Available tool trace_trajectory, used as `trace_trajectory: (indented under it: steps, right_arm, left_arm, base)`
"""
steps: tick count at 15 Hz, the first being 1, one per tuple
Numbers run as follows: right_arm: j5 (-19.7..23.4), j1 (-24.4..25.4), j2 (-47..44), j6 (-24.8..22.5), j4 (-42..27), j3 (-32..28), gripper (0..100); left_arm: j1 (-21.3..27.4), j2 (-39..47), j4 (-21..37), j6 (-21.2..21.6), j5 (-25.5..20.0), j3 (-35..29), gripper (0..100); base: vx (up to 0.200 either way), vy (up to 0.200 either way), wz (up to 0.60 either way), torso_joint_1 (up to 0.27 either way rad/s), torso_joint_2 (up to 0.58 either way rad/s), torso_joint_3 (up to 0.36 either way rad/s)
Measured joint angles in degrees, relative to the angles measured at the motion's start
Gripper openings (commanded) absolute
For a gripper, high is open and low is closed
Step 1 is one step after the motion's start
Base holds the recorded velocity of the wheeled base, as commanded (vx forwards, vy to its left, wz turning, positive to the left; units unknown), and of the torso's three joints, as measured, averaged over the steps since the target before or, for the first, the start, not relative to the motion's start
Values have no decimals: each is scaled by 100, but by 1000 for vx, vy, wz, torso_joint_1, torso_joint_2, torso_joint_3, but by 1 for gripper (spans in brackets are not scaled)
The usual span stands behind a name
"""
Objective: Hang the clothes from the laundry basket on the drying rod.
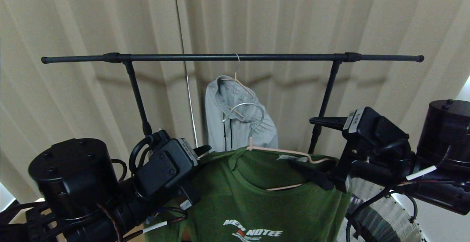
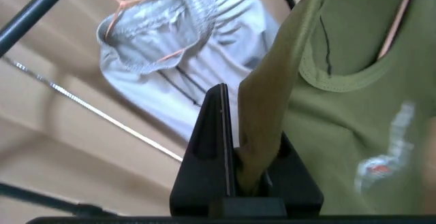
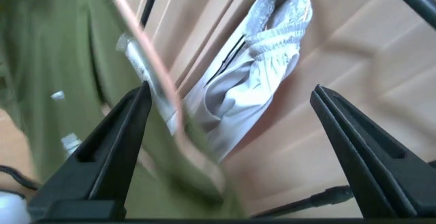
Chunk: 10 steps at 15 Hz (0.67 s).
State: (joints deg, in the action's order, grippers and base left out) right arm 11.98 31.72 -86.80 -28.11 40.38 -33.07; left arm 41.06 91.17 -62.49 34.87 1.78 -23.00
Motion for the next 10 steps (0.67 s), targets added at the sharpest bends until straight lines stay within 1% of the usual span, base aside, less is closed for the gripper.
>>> trace_trajectory:
  steps: [7,8,10]
  right_arm:
    - [11,315,-215,0,-12,28,100]
    - [11,323,-245,0,-12,33,0]
    - [2,332,-284,0,-4,39,0]
  left_arm:
    - [146,9,-57,41,-4,11,0]
    - [150,11,-55,39,-4,11,0]
    - [157,11,-55,39,-4,11,0]
  base:
    - [0,0,0,0,0,0]
    - [0,0,0,0,0,0]
    - [0,0,0,0,0,0]
